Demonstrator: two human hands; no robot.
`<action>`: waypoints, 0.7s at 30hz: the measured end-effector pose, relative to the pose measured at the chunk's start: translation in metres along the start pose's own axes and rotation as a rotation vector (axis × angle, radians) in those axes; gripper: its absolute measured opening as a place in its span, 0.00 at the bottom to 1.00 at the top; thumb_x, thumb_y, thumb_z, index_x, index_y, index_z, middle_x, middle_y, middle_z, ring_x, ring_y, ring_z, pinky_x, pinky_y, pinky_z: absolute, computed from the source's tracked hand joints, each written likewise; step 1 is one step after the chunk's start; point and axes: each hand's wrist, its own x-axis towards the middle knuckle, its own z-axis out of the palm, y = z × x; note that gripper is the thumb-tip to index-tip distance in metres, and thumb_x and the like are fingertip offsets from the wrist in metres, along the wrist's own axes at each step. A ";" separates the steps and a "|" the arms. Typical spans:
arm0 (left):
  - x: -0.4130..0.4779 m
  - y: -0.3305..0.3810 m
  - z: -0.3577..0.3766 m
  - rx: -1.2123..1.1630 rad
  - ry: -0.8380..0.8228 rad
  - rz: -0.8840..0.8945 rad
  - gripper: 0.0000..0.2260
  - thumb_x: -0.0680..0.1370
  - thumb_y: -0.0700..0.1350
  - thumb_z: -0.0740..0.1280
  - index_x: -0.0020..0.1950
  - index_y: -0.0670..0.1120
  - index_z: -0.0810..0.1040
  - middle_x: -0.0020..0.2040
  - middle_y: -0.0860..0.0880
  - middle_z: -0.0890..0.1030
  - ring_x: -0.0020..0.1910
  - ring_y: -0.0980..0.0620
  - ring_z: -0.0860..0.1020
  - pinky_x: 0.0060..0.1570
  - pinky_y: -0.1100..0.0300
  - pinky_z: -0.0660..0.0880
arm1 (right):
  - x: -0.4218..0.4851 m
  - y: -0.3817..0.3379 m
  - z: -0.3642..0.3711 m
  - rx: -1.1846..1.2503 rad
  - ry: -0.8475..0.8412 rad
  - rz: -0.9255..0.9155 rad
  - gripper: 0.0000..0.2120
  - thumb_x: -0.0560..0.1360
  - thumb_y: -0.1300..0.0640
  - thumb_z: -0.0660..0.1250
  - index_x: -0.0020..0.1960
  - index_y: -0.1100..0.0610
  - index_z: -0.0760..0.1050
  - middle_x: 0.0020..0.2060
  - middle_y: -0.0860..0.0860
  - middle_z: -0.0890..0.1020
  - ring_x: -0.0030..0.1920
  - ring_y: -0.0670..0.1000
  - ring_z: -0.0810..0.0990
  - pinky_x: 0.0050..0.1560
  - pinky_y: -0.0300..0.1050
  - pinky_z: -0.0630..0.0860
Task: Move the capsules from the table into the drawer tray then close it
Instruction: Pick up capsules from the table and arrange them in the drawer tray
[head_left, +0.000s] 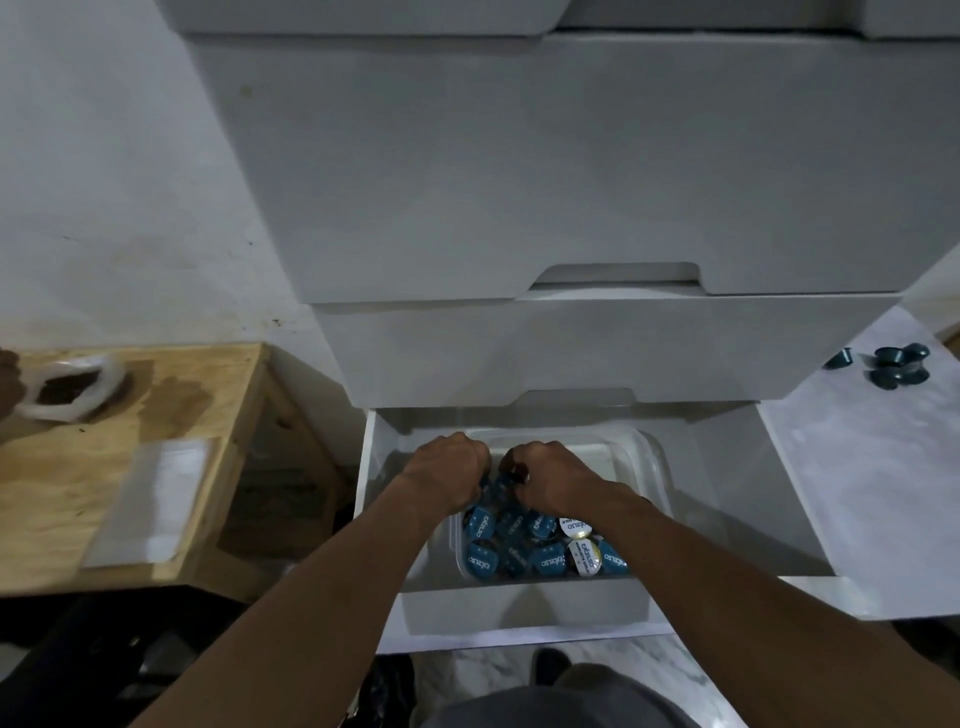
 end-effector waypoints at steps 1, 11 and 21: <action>-0.001 0.000 0.000 0.001 0.000 -0.001 0.15 0.74 0.44 0.68 0.60 0.47 0.77 0.58 0.44 0.76 0.56 0.44 0.75 0.55 0.54 0.72 | 0.000 -0.001 0.001 -0.006 0.002 -0.001 0.18 0.73 0.61 0.66 0.62 0.53 0.76 0.57 0.55 0.80 0.55 0.55 0.78 0.54 0.45 0.77; -0.020 0.008 -0.011 0.049 0.109 0.104 0.15 0.77 0.46 0.63 0.63 0.45 0.74 0.59 0.42 0.77 0.55 0.43 0.76 0.53 0.50 0.75 | -0.029 -0.006 -0.010 -0.060 0.307 0.068 0.19 0.76 0.55 0.65 0.66 0.56 0.71 0.61 0.59 0.75 0.61 0.58 0.74 0.61 0.47 0.71; -0.020 0.090 -0.039 0.077 0.555 0.475 0.16 0.78 0.46 0.63 0.63 0.39 0.71 0.60 0.39 0.75 0.59 0.39 0.73 0.60 0.48 0.70 | -0.127 0.032 -0.045 -0.186 0.876 0.214 0.14 0.77 0.55 0.62 0.58 0.62 0.75 0.53 0.61 0.79 0.54 0.62 0.76 0.55 0.52 0.73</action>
